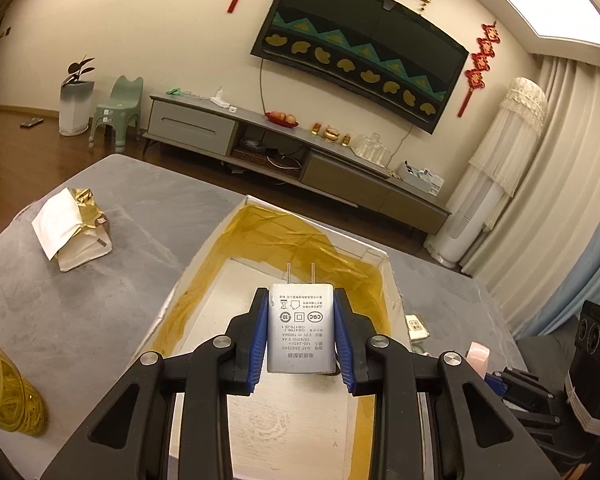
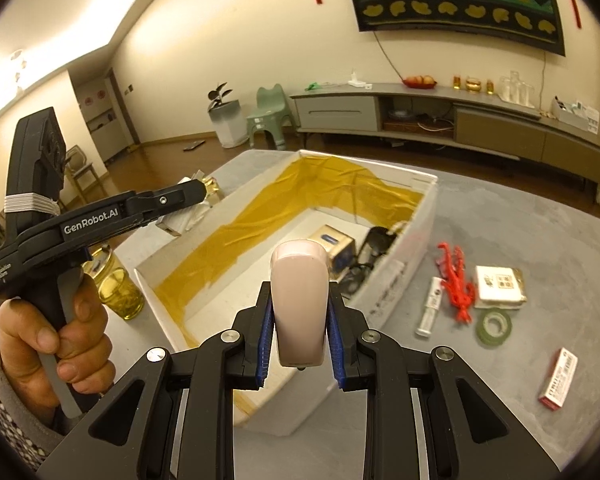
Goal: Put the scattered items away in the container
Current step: 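Carry the charger and stapler over the white box with both tools, then open both tools to drop the stapler and charger into the box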
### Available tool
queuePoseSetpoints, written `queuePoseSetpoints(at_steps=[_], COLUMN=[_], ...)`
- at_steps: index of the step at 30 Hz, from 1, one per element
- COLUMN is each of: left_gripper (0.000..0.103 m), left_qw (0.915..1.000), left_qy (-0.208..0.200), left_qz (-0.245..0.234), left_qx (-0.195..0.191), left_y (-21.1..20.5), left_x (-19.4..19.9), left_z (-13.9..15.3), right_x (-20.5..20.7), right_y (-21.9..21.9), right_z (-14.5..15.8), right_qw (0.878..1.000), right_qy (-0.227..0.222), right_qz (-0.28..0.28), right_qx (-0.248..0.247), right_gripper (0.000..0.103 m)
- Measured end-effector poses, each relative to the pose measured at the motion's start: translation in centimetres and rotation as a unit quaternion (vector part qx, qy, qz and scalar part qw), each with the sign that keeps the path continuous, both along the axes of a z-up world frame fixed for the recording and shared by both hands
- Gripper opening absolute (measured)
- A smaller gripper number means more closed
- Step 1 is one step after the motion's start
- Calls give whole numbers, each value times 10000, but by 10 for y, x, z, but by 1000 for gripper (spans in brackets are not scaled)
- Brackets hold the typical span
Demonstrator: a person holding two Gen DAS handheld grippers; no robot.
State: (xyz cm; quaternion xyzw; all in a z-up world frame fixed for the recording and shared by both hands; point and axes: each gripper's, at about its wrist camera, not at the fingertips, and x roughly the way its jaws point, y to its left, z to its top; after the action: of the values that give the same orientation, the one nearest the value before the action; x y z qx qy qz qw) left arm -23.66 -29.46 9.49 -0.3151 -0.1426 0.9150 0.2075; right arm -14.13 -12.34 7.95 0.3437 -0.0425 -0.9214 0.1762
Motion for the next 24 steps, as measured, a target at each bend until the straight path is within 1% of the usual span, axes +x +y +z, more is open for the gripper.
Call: queuePoseSetpoints(at_steps=[3, 9, 16, 24], left_gripper=[32, 32, 32, 32], left_qw=[9999, 9993, 9982, 9946], left_qy=[-95, -255, -485, -838], left_qz=[28, 24, 34, 230], left_qx=[111, 272, 346, 575], left_y=[-7, -14, -15, -20], left_x=[-8, -19, -36, -48], left_z=[0, -2, -9, -19], right_x=[-12, -50, -92, -129], right_y=[-7, -17, -38, -63], right_z=[1, 2, 4, 0], right_qw=[9999, 9988, 9965, 9927], right_qy=[-128, -477, -723, -940], right_qz=[49, 77, 154, 261], right_qx=[28, 64, 387, 704], right_gripper=[25, 25, 26, 26])
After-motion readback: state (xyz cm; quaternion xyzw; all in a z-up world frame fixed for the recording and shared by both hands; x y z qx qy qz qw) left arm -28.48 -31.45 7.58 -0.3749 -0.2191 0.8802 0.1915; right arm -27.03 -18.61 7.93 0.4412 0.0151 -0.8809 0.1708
